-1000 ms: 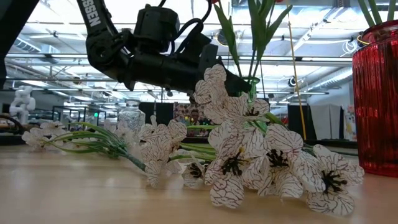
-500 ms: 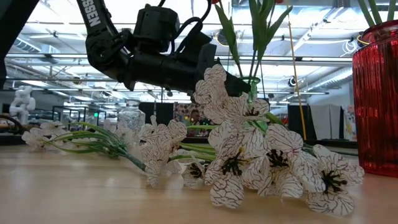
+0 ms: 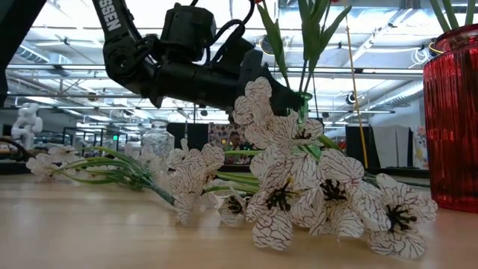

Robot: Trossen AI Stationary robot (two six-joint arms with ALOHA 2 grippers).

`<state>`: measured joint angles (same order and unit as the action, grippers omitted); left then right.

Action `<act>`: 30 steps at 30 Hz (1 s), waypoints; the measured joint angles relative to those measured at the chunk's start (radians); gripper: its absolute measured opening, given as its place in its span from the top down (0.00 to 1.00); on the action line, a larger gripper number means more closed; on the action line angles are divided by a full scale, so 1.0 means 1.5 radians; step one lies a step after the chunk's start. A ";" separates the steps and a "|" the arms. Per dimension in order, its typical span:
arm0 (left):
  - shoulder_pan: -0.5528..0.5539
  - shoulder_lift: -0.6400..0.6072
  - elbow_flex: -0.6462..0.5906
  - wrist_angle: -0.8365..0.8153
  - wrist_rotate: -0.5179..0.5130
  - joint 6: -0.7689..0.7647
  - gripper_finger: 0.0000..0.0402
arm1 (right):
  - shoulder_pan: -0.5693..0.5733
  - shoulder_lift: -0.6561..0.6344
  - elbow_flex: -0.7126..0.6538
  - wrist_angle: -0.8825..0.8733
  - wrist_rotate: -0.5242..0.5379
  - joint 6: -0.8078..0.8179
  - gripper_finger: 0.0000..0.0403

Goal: Sort flowers into vase by color
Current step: Adjust the green vase

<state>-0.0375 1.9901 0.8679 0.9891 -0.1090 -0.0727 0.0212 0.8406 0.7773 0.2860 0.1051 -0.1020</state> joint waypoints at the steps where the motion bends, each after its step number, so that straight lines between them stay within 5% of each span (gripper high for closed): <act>1: -0.001 0.000 0.004 0.001 -0.003 0.000 0.22 | 0.000 0.000 0.000 0.000 0.000 0.000 0.63; 30: -0.003 0.081 0.069 0.015 -0.011 0.019 0.24 | 0.000 0.000 0.000 -0.004 0.000 0.001 0.63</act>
<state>-0.0418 2.1117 0.9711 1.0119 -0.1253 -0.0448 0.0216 0.8410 0.7773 0.2806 0.1047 -0.1005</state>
